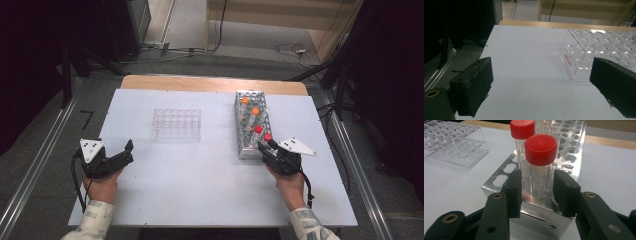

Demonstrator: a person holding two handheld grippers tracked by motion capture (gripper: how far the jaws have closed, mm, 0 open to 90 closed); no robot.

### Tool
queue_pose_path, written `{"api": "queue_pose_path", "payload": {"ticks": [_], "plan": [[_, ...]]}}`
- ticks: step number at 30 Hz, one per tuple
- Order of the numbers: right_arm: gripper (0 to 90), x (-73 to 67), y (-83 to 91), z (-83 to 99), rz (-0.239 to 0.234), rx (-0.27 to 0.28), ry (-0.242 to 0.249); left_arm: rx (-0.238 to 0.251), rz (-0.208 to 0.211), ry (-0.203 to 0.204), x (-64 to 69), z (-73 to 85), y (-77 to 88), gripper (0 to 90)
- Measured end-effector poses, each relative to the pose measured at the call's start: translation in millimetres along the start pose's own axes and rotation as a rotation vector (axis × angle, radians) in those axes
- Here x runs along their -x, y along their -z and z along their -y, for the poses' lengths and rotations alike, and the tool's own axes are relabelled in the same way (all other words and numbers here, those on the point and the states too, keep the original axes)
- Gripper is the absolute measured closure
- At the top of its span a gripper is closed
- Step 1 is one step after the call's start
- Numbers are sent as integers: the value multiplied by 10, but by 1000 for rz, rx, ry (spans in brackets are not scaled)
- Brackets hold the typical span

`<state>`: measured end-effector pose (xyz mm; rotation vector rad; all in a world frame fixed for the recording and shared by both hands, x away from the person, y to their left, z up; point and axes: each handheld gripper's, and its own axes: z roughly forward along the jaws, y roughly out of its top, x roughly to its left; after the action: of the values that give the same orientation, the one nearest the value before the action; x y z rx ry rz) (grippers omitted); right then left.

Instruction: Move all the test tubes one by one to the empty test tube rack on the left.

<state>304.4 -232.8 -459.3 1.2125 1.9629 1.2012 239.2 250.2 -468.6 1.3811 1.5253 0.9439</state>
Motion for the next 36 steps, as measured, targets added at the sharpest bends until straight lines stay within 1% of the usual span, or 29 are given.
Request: {"api": "queue_pose_path", "payload": {"ticks": [3,9,10,11,12,16,18,21,23,24,28,29,30,32,33,35,36], "plan": [[611,-18,-16,3,2,4,10,0,0,2,-2,0,1,53],[649,-14,-31,6,11,-1,11,3,-2,2,-4,-1,4,54],[673,-8,-38,10,18,-4,8,2,-3,2,-3,-2,4,54],[673,-8,-38,10,18,-4,8,2,-3,2,-3,-2,4,54],[707,-4,-38,12,20,-6,7,1,-2,1,-1,-1,2,54],[711,5,-20,0,22,6,7,-1,2,4,4,-2,3,54],[712,11,24,-39,19,25,0,-2,6,2,12,-2,7,54],[712,10,99,-116,21,52,10,0,9,4,17,-3,5,54],[712,-1,161,-180,11,72,8,-1,10,5,16,-2,4,55],[712,-8,186,-206,15,79,12,-3,12,4,15,-2,4,55],[713,-17,255,-259,18,81,17,-1,15,8,15,-5,9,55],[712,-16,269,-268,18,84,18,0,8,5,23,-9,16,54],[713,-20,286,-277,16,86,16,1,-9,1,32,-13,26,54],[712,-26,328,-299,14,95,20,5,-13,5,38,-23,34,54],[712,-32,349,-310,14,104,23,7,-5,14,51,-40,56,54],[712,-46,385,-331,11,115,25,4,1,7,77,-50,65,55],[712,-53,395,-341,6,115,29,-3,14,4,92,-52,67,54]]}}
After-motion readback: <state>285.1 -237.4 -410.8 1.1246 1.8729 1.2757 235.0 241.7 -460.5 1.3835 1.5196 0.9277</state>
